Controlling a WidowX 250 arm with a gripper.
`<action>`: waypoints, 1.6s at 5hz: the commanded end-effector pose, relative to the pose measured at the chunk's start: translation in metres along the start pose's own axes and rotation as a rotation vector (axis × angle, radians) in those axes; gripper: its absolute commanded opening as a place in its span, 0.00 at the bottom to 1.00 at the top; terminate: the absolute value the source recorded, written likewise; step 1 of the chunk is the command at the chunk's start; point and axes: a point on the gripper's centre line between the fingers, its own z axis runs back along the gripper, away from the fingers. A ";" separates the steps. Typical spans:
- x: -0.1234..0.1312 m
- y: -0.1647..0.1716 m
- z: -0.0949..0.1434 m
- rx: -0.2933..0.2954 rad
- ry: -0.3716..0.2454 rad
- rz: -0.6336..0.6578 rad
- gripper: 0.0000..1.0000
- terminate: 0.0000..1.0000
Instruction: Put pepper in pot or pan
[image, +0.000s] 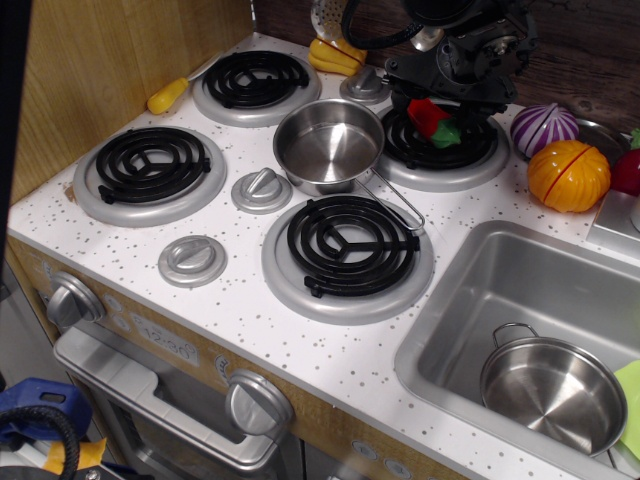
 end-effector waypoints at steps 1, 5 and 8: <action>0.000 0.000 0.000 0.000 0.000 0.000 1.00 0.00; 0.000 0.003 -0.030 -0.041 -0.073 0.017 1.00 0.00; 0.014 0.016 -0.013 0.049 -0.058 -0.054 0.00 0.00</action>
